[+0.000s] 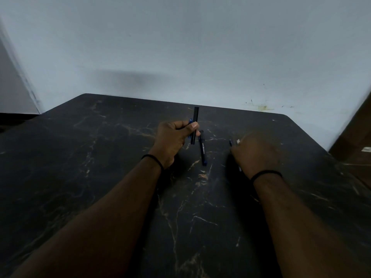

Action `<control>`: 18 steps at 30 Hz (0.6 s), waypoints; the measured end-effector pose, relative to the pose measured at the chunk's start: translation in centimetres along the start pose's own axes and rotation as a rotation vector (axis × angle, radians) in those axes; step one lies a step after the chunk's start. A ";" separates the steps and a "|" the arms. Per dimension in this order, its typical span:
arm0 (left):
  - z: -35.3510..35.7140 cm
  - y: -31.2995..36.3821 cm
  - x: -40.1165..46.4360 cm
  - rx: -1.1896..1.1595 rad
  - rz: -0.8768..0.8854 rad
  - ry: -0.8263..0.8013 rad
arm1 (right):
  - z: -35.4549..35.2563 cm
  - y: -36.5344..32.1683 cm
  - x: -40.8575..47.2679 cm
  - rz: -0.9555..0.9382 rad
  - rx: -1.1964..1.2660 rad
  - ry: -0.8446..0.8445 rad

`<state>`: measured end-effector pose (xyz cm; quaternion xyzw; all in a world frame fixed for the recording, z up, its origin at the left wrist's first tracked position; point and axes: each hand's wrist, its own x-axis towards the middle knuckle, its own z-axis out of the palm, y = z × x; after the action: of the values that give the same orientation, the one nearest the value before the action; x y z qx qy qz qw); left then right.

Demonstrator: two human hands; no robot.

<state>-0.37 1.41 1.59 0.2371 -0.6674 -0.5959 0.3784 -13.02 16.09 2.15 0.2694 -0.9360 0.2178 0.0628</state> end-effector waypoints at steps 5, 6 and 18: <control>0.1 -0.1 0.1 -0.006 0.024 -0.003 | 0.2 -0.1 -0.2 -0.015 -0.006 -0.006; 0.1 -0.1 0.1 -0.003 0.027 -0.003 | 0.1 -0.3 -0.3 -0.026 -0.012 -0.005; 0.2 -0.3 0.1 0.016 0.057 -0.014 | 0.4 -1.8 -0.9 -0.153 0.024 -0.076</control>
<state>-0.68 1.41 1.35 0.2170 -0.6812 -0.5811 0.3888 -11.30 14.93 2.30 0.3490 -0.9116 0.2131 0.0405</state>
